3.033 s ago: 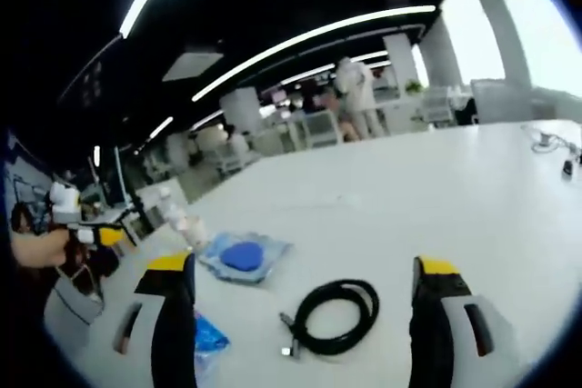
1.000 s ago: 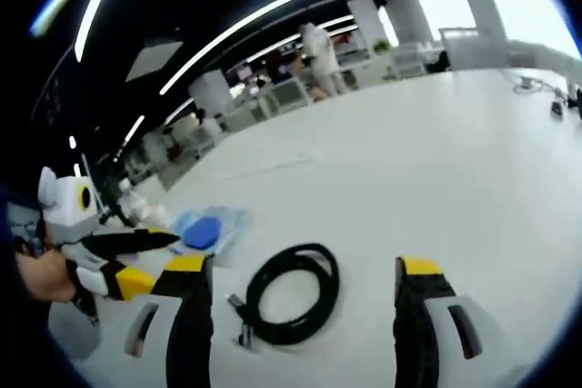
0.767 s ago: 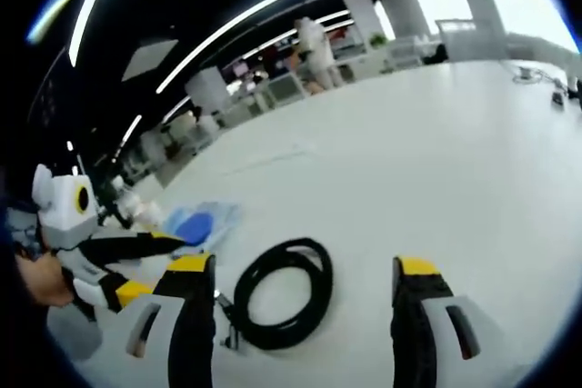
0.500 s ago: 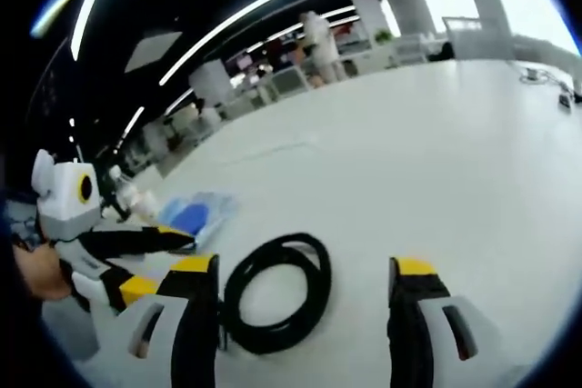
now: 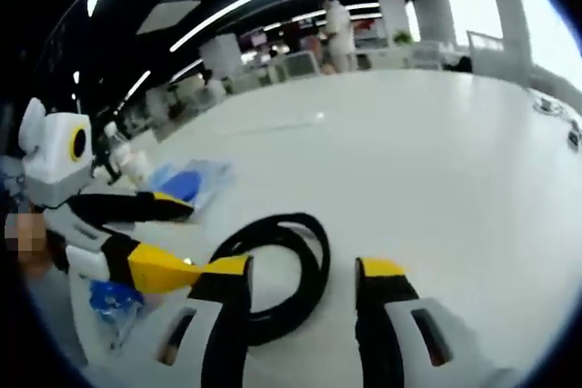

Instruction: Arrange the tabletop items into an orderly group along one side of the table until the central work area is clear of visible clutter.

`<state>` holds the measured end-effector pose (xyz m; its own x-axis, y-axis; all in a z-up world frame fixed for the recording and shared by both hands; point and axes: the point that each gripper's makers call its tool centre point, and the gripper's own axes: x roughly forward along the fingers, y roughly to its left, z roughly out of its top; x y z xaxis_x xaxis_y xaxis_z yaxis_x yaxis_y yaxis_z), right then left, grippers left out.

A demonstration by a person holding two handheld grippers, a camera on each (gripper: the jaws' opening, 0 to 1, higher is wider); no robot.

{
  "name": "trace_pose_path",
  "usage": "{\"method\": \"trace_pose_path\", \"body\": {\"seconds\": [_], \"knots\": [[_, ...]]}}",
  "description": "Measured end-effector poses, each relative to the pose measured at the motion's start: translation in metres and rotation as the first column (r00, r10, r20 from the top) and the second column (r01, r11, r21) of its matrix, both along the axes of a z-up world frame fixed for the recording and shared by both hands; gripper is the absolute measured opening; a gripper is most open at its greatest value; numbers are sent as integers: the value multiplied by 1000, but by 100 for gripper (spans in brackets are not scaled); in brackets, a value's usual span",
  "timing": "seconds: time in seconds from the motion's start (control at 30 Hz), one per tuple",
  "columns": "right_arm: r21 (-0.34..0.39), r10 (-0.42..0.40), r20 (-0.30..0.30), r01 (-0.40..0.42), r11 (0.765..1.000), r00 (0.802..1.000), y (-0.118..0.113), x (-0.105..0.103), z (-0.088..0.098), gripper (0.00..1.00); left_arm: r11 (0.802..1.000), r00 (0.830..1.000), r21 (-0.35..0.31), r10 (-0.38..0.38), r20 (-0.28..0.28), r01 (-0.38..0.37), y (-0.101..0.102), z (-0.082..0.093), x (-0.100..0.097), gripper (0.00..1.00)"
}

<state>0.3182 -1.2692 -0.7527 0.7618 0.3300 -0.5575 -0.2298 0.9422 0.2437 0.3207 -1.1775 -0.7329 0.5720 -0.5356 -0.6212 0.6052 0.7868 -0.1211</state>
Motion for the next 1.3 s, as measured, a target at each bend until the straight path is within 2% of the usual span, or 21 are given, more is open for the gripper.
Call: {"method": "trace_pose_path", "body": {"seconds": [0.07,0.13,0.2,0.33,0.4,0.43,0.47,0.53,0.57,0.63,0.67,0.7,0.8,0.93,1.0,1.07,1.1,1.13,1.2,1.23,1.3], "knots": [[-9,-11,-7,11,1000,1000,-2,-1,-3,40,1000,1000,15,-2,17,1,0,2,-4,58],[-23,-10,3,10,1000,1000,-2,0,-4,37,1000,1000,2,0,16,0,-3,2,-7,59],[-32,-8,4,8,999,1000,-2,0,-4,35,1000,999,-19,-9,-41,8,-10,-6,-13,59],[-54,13,-6,-14,998,1000,-2,-4,-6,20,999,996,-29,25,-91,-28,-10,-15,-15,57],[-46,18,-9,-18,999,1000,-1,-5,-5,16,998,990,-51,25,-137,-33,-13,-19,-19,57],[-50,14,-11,-15,999,1000,-1,-4,-5,16,999,994,-48,15,-106,-20,-13,-17,-15,56],[-58,14,-12,-15,998,1000,-1,-4,-5,15,999,992,-43,15,-125,-20,-13,-18,-17,55],[-53,6,-14,-7,999,1000,-1,-3,-5,13,998,991,-51,13,-133,-20,-14,-19,-16,49],[-20,-5,-26,5,1000,1000,1,-3,-4,11,998,990,-59,12,-144,-21,-15,-19,-16,44],[16,2,-39,-1,1000,999,7,-4,-4,8,999,988,-51,5,-156,-13,-16,-20,-17,30],[-13,-4,-33,4,1000,999,5,-4,-4,8,999,989,-26,28,-147,-32,-10,-21,-15,27],[-12,-2,-36,1,1000,999,7,-4,-3,7,999,988,-23,35,-149,-39,-8,-21,-15,24],[26,-6,-38,7,1000,999,11,-7,3,6,998,982,-18,55,-181,-60,-3,-19,-16,19],[48,-11,-30,12,999,999,14,-13,13,4,997,984,-6,70,-167,-72,2,-10,-18,10],[64,-10,-23,11,998,1000,18,-16,19,4,996,982,-7,83,-170,-85,4,-5,-21,10],[99,22,-19,-20,995,1000,28,-21,24,3,998,984,0,62,-170,-62,5,-2,-29,0],[128,15,-26,-12,992,1000,32,-23,26,2,996,974,-60,58,-218,-72,-6,3,-40,0],[110,25,-33,-21,994,999,35,-26,25,2,998,983,-47,33,-182,-42,-8,7,-40,0],[102,69,-26,-66,993,997,49,-32,27,2,997,987,-65,18,-158,-29,-17,16,-47,0],[102,74,-31,-71,992,997,54,-35,26,2,996,986,-79,32,-165,-45,-17,17,-49,0],[106,65,-32,-61,993,997,54,-39,27,2,997,985,-45,50,-163,-58,-10,14,-55,0]]}}
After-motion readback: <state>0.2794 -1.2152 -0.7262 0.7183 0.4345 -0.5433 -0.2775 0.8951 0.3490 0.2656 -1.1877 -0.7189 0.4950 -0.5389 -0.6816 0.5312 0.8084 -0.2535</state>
